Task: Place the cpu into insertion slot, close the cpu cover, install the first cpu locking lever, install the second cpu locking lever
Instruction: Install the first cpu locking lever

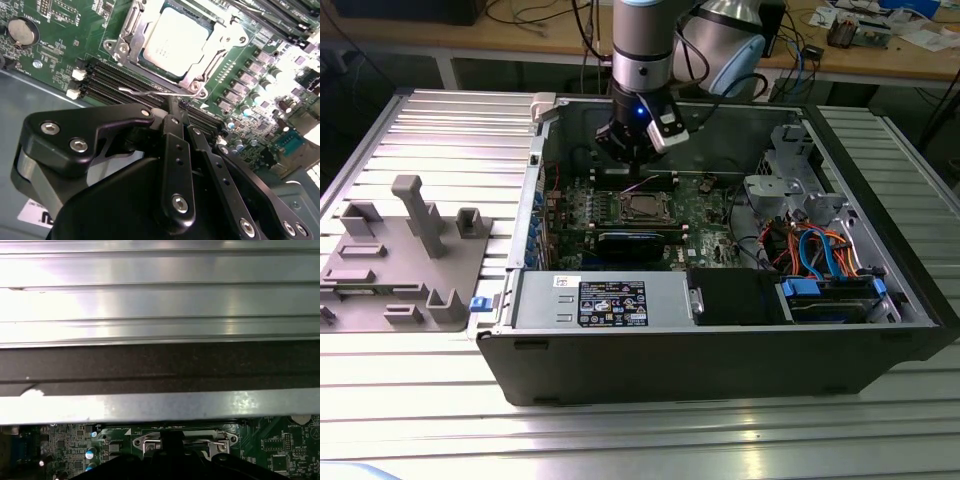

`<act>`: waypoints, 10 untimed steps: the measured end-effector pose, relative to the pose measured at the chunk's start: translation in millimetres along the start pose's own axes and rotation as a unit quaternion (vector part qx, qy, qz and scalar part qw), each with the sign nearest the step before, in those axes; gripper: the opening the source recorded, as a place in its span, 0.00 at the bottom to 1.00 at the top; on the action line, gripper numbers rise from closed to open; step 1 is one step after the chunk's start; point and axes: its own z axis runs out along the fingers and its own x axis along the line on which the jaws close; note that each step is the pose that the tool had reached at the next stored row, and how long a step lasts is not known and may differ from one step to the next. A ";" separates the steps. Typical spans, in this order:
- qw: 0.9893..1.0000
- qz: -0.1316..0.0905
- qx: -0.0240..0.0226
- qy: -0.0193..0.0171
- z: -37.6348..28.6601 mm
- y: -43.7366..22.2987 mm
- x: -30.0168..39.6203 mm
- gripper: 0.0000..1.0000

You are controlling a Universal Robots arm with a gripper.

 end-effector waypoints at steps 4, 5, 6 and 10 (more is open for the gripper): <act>1.000 0.000 0.000 0.000 0.6 0.7 -4.8 0.11; 1.000 0.000 0.000 0.000 0.7 0.8 -5.6 0.11; 1.000 0.000 0.000 0.000 0.7 0.8 -5.8 0.11; 1.000 0.000 0.000 0.000 0.7 0.9 -6.3 0.11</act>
